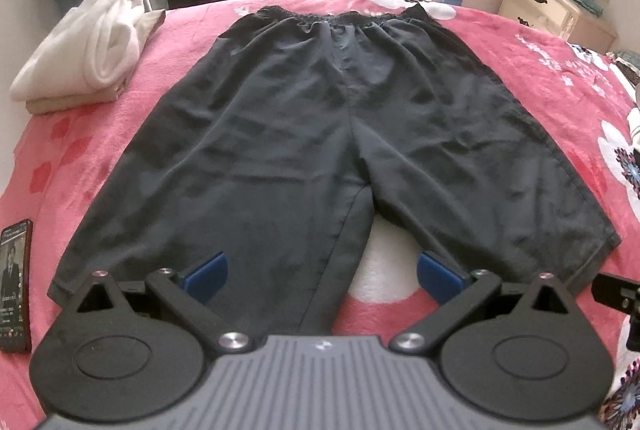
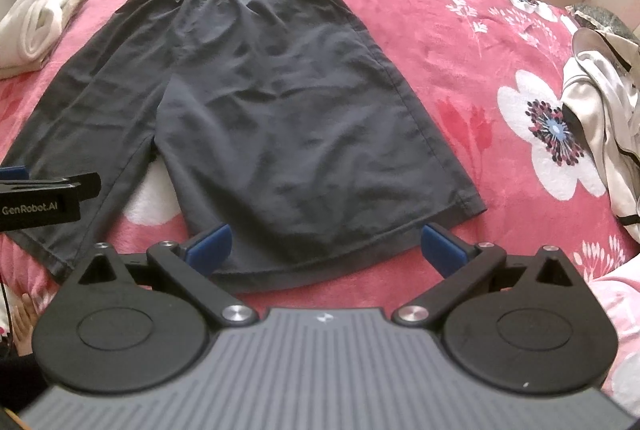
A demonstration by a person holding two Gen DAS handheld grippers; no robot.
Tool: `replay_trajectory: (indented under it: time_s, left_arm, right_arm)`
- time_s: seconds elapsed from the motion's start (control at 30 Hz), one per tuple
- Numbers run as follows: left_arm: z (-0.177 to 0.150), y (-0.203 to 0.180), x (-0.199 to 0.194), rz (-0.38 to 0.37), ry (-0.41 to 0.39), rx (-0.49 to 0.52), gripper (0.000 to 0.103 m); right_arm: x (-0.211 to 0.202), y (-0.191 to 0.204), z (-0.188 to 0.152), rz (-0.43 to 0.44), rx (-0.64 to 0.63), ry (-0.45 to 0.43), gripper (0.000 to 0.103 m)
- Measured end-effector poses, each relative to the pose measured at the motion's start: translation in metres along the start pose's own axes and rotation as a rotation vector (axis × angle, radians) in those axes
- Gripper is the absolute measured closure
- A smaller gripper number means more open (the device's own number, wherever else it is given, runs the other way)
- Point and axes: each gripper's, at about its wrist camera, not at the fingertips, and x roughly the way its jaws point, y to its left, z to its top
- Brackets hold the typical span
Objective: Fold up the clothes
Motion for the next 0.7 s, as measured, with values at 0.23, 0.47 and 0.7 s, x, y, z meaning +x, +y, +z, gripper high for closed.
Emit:
replay_trajectory:
  time_s: [0.23, 0.47, 0.7]
  left_arm:
    - [-0.0012, -0.0006, 0.0035, 0.012, 0.035, -0.008, 0.003]
    - [-0.0013, -0.0053, 0.0010, 0.008, 0.026, 0.008, 0.003]
    - [-0.0012, -0.0085, 0.0024, 0.018, 0.027, 0.029, 0.003]
  right_arm:
    - [0.0023, -0.0007, -0.0008, -0.028, -0.001, 0.019, 0.002]
    - [0.0014, 0.0000, -0.0004, -0.033, -0.009, 0.008, 0.001]
    - [0.0022, -0.0003, -0.0002, -0.035, -0.018, 0.007, 0.001]
